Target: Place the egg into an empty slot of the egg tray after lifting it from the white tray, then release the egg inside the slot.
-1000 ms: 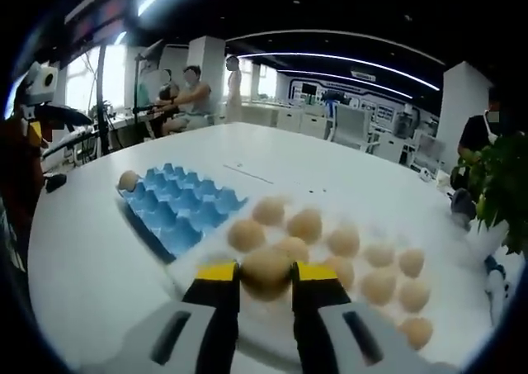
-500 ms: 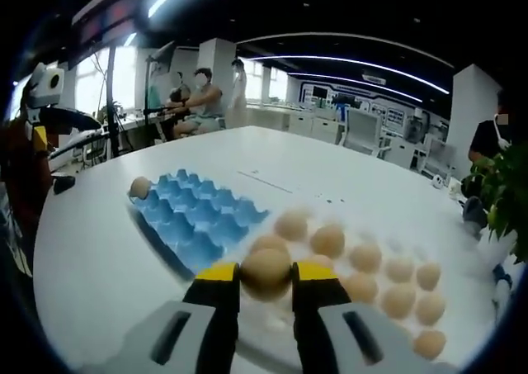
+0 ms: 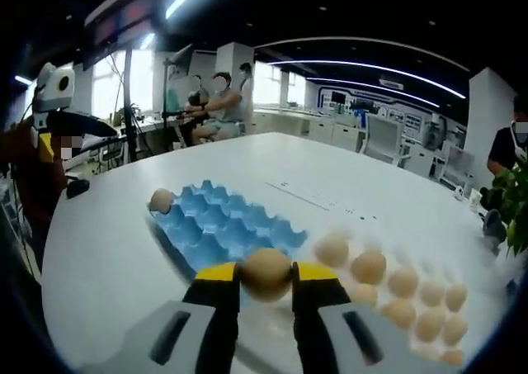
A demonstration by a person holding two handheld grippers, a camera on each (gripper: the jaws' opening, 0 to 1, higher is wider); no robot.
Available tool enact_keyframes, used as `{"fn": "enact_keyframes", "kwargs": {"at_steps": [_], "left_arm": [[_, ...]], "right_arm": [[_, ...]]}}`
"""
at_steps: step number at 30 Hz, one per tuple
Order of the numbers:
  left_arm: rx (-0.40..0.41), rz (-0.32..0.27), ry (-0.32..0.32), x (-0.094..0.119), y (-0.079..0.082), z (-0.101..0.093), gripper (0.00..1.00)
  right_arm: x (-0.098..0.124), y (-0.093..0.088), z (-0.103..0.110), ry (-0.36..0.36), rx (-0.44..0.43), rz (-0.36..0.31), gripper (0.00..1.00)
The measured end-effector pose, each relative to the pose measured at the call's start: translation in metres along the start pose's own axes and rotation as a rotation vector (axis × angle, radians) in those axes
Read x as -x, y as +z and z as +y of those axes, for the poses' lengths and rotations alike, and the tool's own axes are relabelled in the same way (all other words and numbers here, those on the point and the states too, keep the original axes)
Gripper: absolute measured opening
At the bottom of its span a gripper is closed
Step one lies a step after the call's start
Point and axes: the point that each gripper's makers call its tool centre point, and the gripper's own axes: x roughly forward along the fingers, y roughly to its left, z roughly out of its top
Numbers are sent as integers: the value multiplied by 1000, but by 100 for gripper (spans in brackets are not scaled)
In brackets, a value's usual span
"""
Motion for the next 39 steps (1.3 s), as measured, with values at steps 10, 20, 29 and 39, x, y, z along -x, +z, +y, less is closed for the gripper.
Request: {"fn": "enact_keyframes", "kwargs": {"at_steps": [10,20,29,39], "left_arm": [[7,1,12,4,-3,4,88],[15,0,27,10,-6,8,88],[18,-1,34,12,-7,9,88],[21,0,45,15,-9,11,88]], "right_arm": [[-23,15,32,78,25,-14,24],[-40,21,58,136,53,-18,24],[-55,29,79,180,62,-28,24],[-70,39,96,211,67,-44,24]]}}
